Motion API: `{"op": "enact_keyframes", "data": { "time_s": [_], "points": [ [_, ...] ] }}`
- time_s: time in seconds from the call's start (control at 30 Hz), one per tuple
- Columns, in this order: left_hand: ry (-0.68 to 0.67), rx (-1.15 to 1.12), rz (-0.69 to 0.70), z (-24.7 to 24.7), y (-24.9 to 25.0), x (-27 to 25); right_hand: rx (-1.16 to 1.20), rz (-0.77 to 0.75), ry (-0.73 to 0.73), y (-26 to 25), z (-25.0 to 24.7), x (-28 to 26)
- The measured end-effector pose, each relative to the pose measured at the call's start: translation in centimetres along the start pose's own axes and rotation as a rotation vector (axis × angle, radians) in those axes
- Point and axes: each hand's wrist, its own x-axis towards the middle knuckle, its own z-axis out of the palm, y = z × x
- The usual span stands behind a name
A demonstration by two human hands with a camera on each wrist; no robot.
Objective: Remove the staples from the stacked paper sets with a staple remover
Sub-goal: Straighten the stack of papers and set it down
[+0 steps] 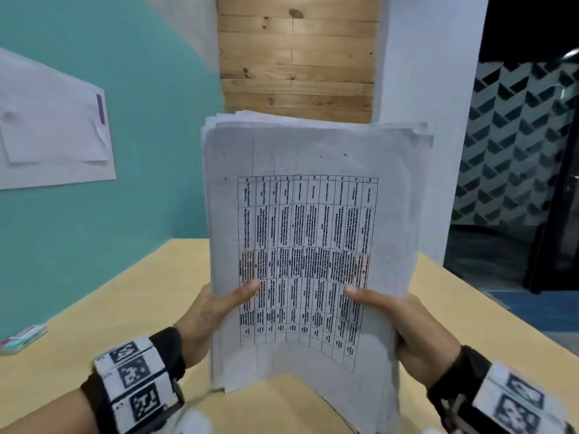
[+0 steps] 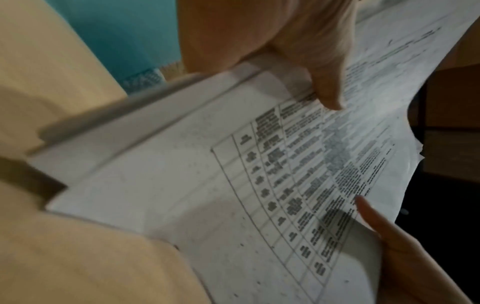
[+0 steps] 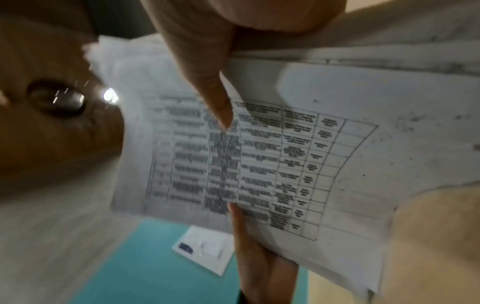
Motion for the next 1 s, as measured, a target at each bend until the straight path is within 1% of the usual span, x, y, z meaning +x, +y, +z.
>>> {"op": "enact_keyframes", "data": {
  "time_s": [0.1, 0.17, 0.23, 0.3, 0.37, 0.43, 0.5, 0.53, 0.57, 0.6, 0.7, 0.77, 0.83, 0.93, 1.0],
  "points": [
    [0.048, -0.029, 0.003, 0.3, -0.9, 0.1, 0.014, -0.041, 0.036, 0.2, 0.5, -0.1],
    [0.021, 0.015, 0.053, 0.3, -0.7, -0.2, -0.037, -0.088, 0.021, -0.3, 0.3, -0.2],
    [-0.007, 0.064, 0.120, 0.2, 0.7, -0.2, -0.154, -0.201, 0.038, -2.0, 0.1, 0.0],
    [0.006, 0.098, 0.219, 0.1, 3.3, 0.7, -0.223, -0.377, 0.113, -4.8, 0.1, 0.9],
    [0.042, 0.121, 0.377, 0.2, 7.0, 2.1, -0.306, -0.572, 0.219, -7.8, 0.6, 1.7],
    [0.142, 0.191, 0.590, 0.5, 10.6, 3.6, -0.504, -0.759, 0.326, -10.6, 1.5, 2.2],
    [0.268, 0.405, 0.825, 0.9, 13.3, 4.7, -0.700, -0.897, 0.388, -12.5, 2.2, 2.8],
    [0.299, 0.504, 0.914, 1.1, 14.2, 5.1, -0.775, -0.934, 0.398, -13.1, 2.3, 3.2],
    [0.307, 0.575, 0.970, 1.2, 14.8, 5.4, -0.841, -0.946, 0.405, -13.4, 2.4, 3.5],
    [0.309, 0.625, 0.996, 1.2, 15.1, 5.7, -0.901, -0.944, 0.413, -13.6, 2.4, 3.7],
    [0.296, 0.671, 0.986, 0.9, 14.8, 6.2, -0.977, -0.952, 0.426, -13.3, 1.9, 4.6],
    [0.300, 0.640, 0.996, 0.7, 14.2, 6.2, -0.951, -0.989, 0.424, -13.2, 1.7, 4.7],
    [0.310, 0.608, 1.038, 0.6, 13.7, 6.2, -0.906, -1.008, 0.400, -13.2, 1.8, 4.8],
    [0.316, 0.634, 1.116, 0.7, 13.5, 6.3, -0.803, -0.988, 0.315, -13.4, 1.8, 4.8],
    [0.279, 0.622, 1.111, 0.6, 13.7, 6.4, -0.728, -0.984, 0.270, -13.5, 1.7, 4.7]
  ]
}}
